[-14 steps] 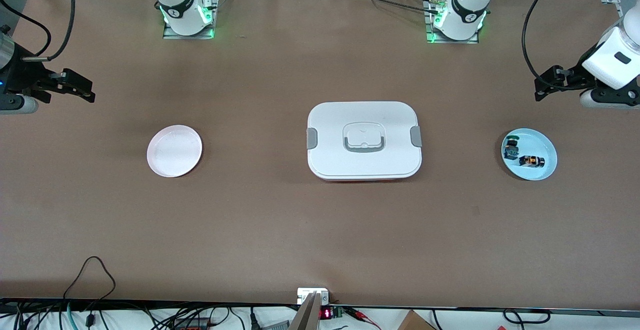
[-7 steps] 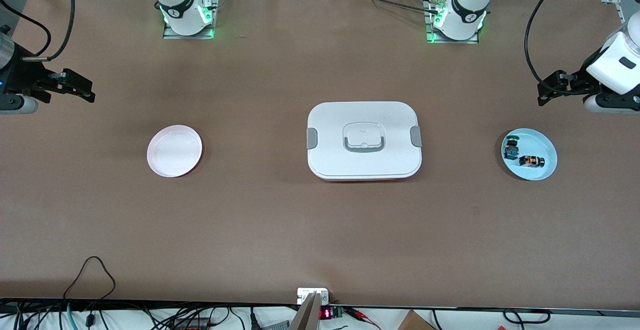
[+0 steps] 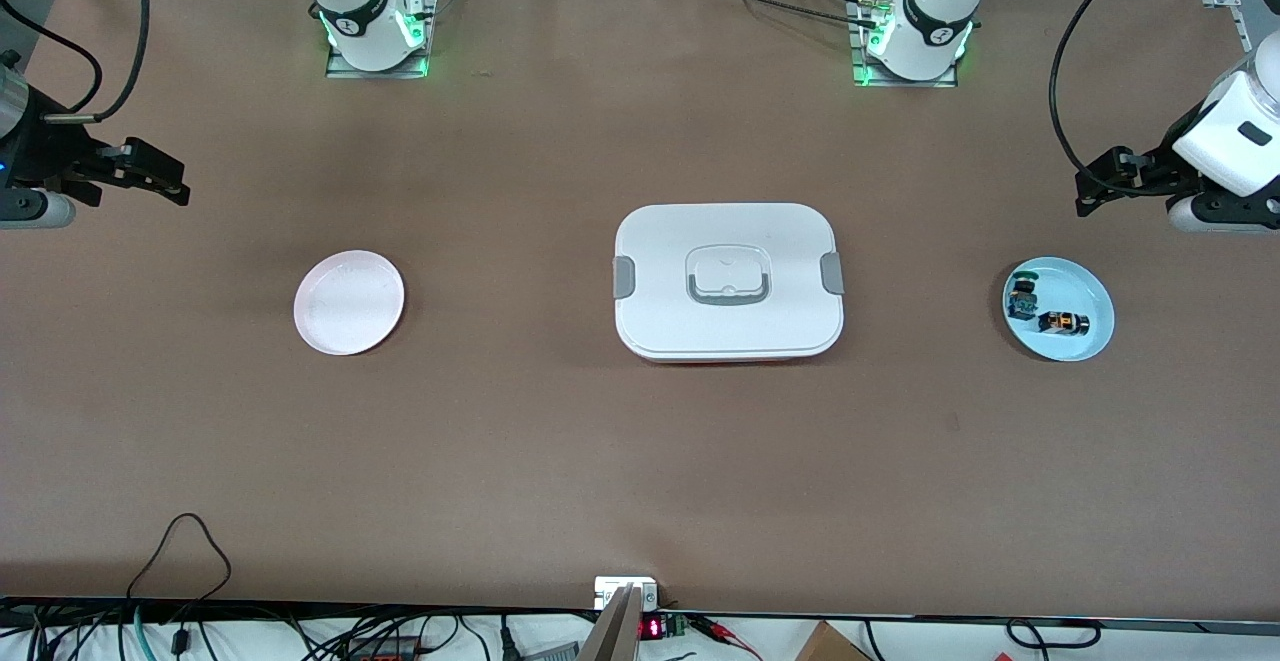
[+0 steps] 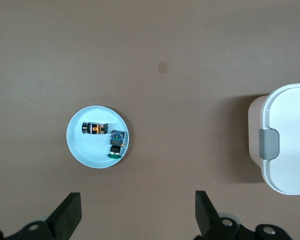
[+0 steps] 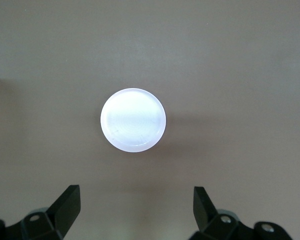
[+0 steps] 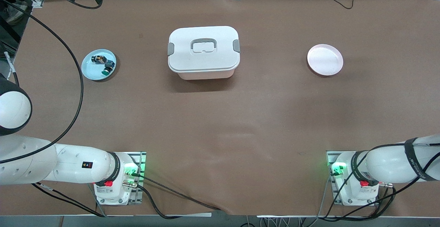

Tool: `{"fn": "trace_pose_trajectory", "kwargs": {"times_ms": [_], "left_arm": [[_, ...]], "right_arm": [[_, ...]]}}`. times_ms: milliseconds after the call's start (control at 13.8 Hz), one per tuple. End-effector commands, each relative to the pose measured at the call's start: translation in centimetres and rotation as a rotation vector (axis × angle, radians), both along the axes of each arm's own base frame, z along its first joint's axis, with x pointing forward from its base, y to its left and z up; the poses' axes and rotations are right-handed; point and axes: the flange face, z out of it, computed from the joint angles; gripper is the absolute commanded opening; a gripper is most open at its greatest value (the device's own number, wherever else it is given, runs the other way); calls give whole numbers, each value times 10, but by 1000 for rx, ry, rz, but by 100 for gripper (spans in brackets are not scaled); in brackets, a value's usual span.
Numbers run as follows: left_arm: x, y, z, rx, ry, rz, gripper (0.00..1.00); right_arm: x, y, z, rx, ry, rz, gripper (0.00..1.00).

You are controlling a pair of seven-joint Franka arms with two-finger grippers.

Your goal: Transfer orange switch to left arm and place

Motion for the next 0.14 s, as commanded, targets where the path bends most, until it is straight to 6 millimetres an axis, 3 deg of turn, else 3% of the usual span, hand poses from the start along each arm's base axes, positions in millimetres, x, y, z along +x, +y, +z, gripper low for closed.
{"fn": "trace_pose_trajectory", "kwargs": {"times_ms": [0, 72], "left_arm": [[3, 2, 5, -10, 10, -13, 100], [1, 1, 5, -10, 18, -13, 100]], "right_arm": [[-3, -1, 7, 10, 6, -15, 100], [-3, -2, 7, 10, 5, -18, 100]]}}
